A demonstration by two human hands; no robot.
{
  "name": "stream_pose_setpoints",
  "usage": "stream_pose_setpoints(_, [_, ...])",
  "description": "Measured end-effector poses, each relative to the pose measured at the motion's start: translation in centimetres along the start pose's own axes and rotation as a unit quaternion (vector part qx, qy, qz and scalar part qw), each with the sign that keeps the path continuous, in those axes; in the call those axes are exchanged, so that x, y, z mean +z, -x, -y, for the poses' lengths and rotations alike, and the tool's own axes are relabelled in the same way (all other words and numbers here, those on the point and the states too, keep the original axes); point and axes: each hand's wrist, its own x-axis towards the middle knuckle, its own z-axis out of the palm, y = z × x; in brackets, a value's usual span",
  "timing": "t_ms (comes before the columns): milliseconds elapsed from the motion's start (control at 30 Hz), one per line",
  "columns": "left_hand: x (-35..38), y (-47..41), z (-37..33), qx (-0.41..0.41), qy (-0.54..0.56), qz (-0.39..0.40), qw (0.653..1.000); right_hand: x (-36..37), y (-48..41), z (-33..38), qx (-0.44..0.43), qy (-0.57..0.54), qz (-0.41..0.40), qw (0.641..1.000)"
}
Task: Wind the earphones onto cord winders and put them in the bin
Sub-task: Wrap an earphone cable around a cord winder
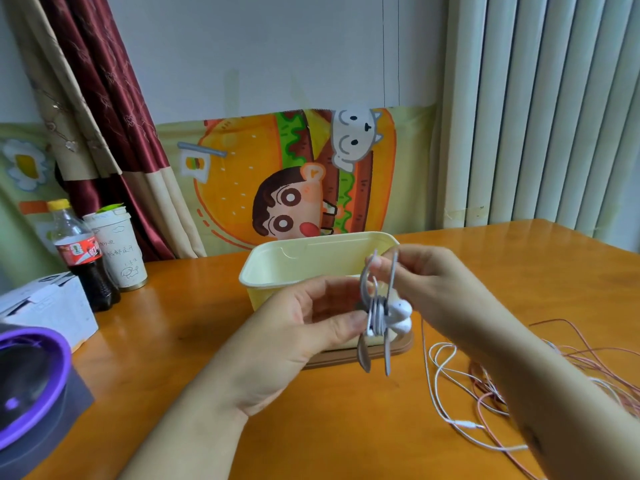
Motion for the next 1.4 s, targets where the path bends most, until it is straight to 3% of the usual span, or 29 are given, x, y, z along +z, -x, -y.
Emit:
stream_pose_setpoints(133, [-0.2,-0.3,-0.1,0.024,0.091,-0.063,0.993,1.7,0.2,-0.8,0.034,0.006,0.036,0.999])
stream_pose_setpoints(333, [-0.8,-1.0,0.2,0.020,0.184,-0.172,0.968,2.6,0.7,-0.4,-0.001,0.110,0.109,0.988])
stream_pose_setpoints(467, [-1.6,-1.0,0.8,0.023,0.145,-0.220,0.964,2.2,1.0,0.3,-0.010,0.161,0.133,0.978])
stream_pose_setpoints(600, [-1.9,-0.9,1.5,0.010,0.040,-0.236,0.971,1.0,1.4,2.0,-0.050,0.174,0.124,0.976])
stream_pose_setpoints(733, [-2.0,-0.8,1.7,-0.012,-0.090,-0.209,0.974,-0.1,1.4,3.0,-0.084,0.182,0.065,0.978])
stream_pose_setpoints(867, [-1.1,-0.6,1.1,-0.031,-0.182,-0.126,0.975,-1.1,1.1,2.9,-0.092,0.163,-0.009,0.982])
stream_pose_setpoints(967, [-0.6,-0.3,1.0,-0.045,-0.193,-0.062,0.978,-1.5,0.8,2.7,-0.085,0.137,-0.036,0.986])
stream_pose_setpoints(1167, [-0.4,0.0,0.4,-0.022,-0.140,-0.014,0.990,-1.2,0.5,1.9,-0.061,0.072,-0.053,0.994])
stream_pose_setpoints(1400, [-0.5,0.3,-0.4,-0.005,-0.104,0.005,0.995,0.4,0.1,0.0,0.003,-0.021,-0.007,1.000])
